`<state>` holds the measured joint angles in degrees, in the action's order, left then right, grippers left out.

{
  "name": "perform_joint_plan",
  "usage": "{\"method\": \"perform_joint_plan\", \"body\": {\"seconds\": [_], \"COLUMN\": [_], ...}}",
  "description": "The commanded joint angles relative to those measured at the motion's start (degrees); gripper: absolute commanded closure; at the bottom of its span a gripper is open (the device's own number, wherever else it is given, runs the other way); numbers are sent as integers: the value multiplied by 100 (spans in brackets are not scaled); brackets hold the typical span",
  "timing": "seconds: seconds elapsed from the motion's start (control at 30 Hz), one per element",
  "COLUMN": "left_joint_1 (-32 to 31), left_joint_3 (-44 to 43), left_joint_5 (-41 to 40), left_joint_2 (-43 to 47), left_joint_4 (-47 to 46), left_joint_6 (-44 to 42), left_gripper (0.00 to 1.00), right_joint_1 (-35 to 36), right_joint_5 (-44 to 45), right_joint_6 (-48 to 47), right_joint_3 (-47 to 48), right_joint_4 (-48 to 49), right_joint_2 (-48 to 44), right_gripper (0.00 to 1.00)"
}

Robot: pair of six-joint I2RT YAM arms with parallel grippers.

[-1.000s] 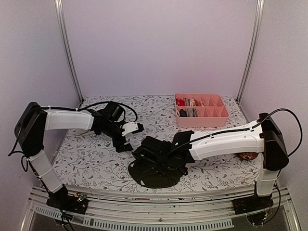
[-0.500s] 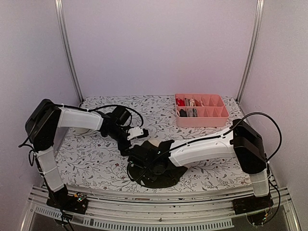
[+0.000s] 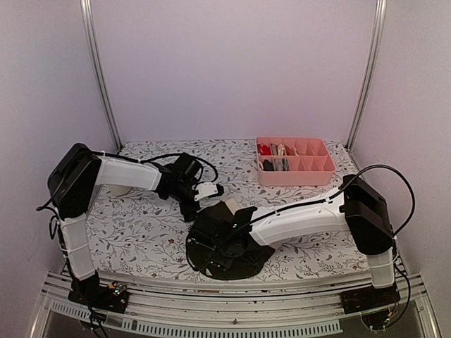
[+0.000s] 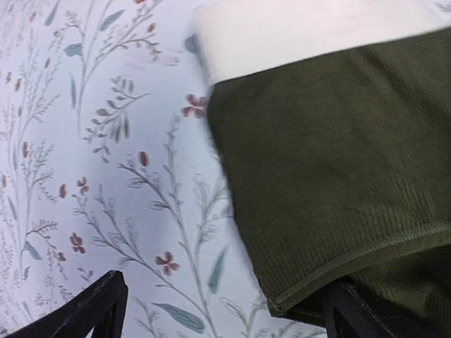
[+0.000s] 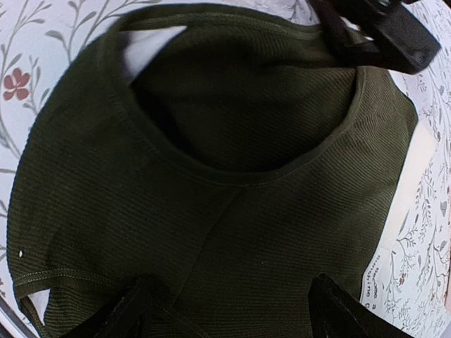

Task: Roll the underwear
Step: Flatten out the underwear at the center of the board.

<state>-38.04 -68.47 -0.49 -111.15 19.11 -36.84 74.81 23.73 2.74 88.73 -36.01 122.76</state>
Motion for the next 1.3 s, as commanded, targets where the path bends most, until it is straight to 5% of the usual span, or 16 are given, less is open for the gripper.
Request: {"method": "perform_joint_plan", "body": {"seconds": [0.0,0.17,0.6,0.77,1.27], "left_joint_1": [-10,-10,119,357,546], "left_joint_3": [-88,-404,272,413,1283], "left_joint_5": [-1317,-1359,-21,1260,2259], "left_joint_2": [-726,-692,1455,1496,1488], "left_joint_4": [-61,-136,307,1211,1190], "left_joint_6": [-202,-200,-54,288,301], "left_gripper": [1,2,2,2,1], "right_joint_1": [231,283,-334,-897,-3164], "right_joint_5": [-766,-667,-664,-1246,-3587], "right_joint_6": [-142,17,298,-199,-2014], "right_joint_3": [-267,-243,-1364,-1758,511], "right_joint_4": [-444,-492,1236,2042,823], "right_joint_2": [-3,-124,-2113,-2464,-470], "right_gripper": [21,20,13,9,11]}}
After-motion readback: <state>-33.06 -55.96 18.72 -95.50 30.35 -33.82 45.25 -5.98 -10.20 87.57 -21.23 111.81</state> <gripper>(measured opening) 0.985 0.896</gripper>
